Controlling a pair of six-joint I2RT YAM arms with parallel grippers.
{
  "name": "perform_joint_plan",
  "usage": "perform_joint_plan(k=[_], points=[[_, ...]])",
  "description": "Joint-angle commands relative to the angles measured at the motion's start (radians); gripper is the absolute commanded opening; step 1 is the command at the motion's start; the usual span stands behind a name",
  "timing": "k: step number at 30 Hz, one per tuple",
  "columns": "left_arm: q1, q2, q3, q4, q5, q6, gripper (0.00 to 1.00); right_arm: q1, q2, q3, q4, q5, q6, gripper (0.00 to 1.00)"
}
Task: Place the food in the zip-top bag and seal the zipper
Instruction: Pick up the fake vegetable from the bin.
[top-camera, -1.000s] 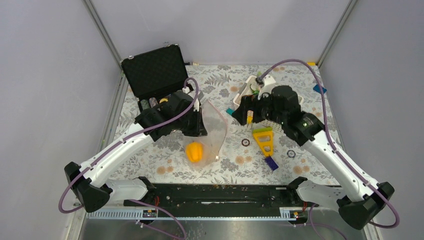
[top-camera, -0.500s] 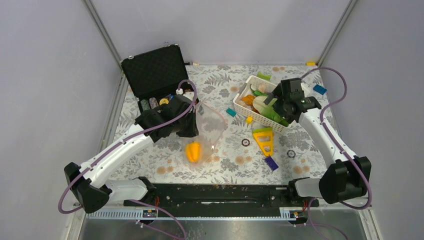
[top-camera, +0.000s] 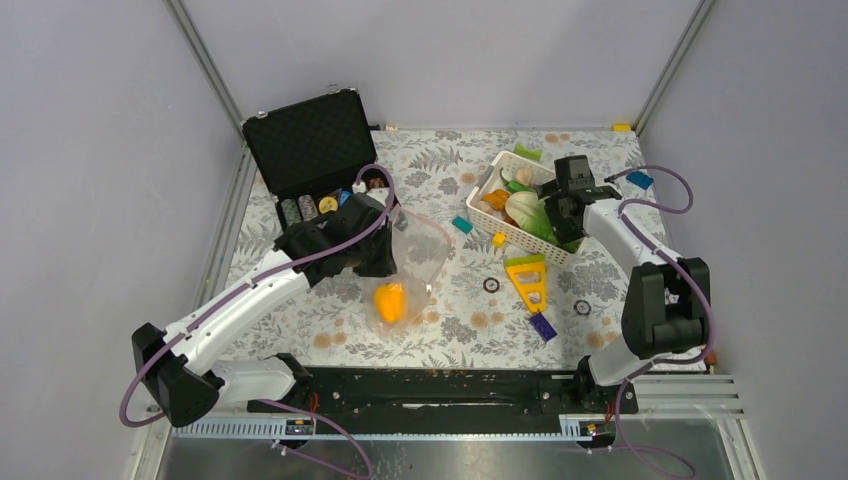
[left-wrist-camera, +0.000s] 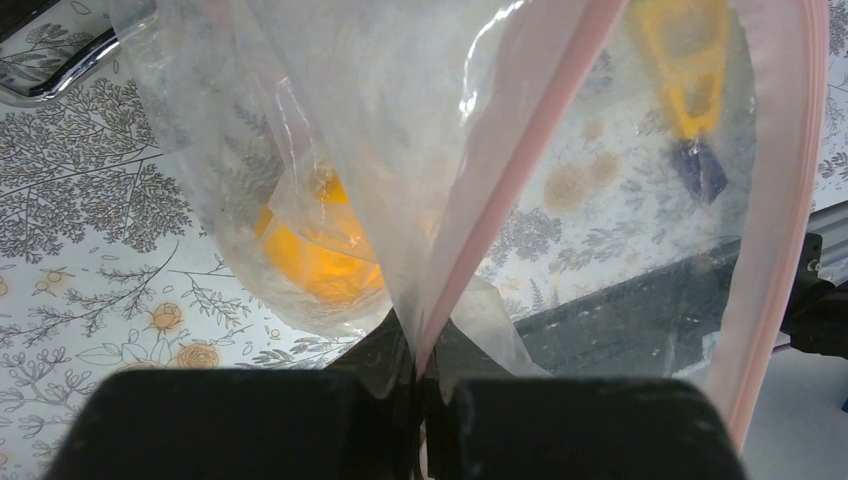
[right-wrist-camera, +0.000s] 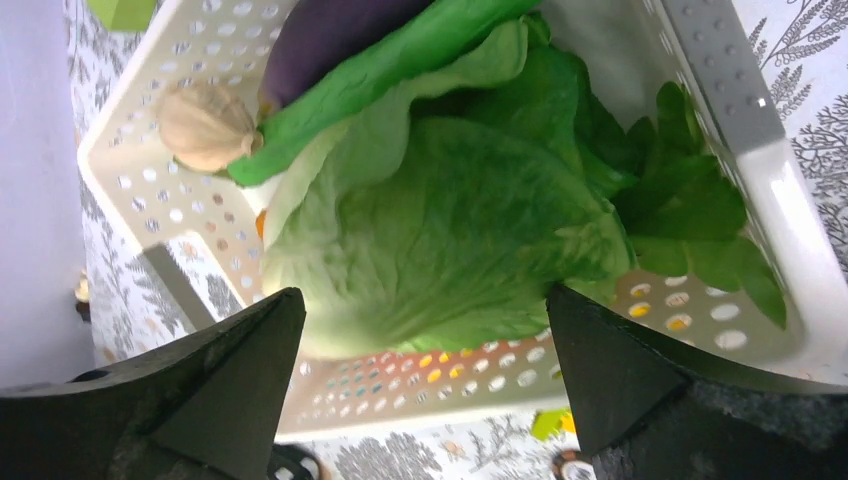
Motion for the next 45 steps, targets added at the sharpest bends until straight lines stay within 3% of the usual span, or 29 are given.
perform_joint_plan(k=[1, 10, 13, 17, 23, 28, 31, 39, 45], points=[[0.005, -0.002, -0.016, 0.047, 0.042, -0.012, 0.00, -0.032, 0.070, 0.048, 0.053, 0.077, 0.115, 1.00], [0.007, -0.004, -0.030, 0.061, 0.044, -0.017, 0.00, -0.068, 0.211, 0.105, 0.053, 0.077, 0.156, 1.00], [0.006, -0.010, -0.030, 0.063, 0.043, -0.016, 0.00, -0.071, 0.254, 0.132, 0.057, 0.076, 0.130, 0.95], [0.007, -0.024, -0.027, 0.062, 0.044, -0.014, 0.00, -0.072, 0.251, 0.060, 0.174, 0.078, 0.108, 0.78], [0.007, -0.045, -0.017, 0.058, 0.044, -0.003, 0.00, -0.072, 0.159, -0.094, 0.353, 0.111, 0.038, 0.34], [0.007, -0.046, -0.015, 0.059, 0.044, -0.007, 0.00, -0.071, 0.075, -0.143, 0.459, 0.065, -0.108, 0.10], [0.006, -0.047, -0.003, 0.057, 0.070, -0.011, 0.00, -0.072, -0.002, -0.171, 0.520, 0.040, -0.172, 0.02], [0.005, -0.030, 0.035, 0.089, 0.188, -0.020, 0.00, -0.072, -0.223, -0.194, 0.545, 0.072, -0.328, 0.00], [0.003, 0.007, 0.102, 0.131, 0.290, -0.036, 0.00, -0.071, -0.366, -0.217, 0.582, -0.006, -0.426, 0.00]])
